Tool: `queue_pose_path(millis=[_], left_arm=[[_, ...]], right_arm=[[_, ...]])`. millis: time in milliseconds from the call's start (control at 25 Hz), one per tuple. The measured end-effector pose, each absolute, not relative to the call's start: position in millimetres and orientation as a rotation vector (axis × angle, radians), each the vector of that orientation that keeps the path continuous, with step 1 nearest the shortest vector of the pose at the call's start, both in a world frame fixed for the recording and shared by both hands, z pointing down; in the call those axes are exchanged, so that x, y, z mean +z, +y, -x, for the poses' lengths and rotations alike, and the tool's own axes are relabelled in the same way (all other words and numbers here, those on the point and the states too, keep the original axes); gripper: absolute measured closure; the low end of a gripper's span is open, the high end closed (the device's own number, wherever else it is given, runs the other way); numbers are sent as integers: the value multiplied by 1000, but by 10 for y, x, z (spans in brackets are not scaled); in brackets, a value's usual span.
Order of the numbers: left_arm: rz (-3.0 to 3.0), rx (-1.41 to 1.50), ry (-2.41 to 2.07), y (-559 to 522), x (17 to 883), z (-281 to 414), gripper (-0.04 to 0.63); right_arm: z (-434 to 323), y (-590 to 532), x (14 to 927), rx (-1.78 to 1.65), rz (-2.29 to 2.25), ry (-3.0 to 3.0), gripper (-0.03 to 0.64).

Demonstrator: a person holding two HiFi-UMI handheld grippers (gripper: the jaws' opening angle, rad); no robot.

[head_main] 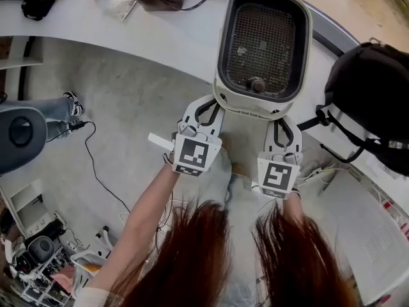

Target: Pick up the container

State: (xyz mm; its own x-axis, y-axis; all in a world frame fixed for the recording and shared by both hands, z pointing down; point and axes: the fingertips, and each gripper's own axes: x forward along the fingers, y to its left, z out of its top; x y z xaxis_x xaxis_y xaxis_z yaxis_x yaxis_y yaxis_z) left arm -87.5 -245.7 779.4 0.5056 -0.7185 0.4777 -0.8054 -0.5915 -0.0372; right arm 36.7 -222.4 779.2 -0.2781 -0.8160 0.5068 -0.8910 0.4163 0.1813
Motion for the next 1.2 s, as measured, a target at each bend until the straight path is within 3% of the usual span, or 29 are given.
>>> queue_pose_path(millis=[1200], left_arm=[[-2609,720,-1377,-2618,6779,1045,577]], right_arm=[[-388,-2306,6818,230,-1494,-2084,592]])
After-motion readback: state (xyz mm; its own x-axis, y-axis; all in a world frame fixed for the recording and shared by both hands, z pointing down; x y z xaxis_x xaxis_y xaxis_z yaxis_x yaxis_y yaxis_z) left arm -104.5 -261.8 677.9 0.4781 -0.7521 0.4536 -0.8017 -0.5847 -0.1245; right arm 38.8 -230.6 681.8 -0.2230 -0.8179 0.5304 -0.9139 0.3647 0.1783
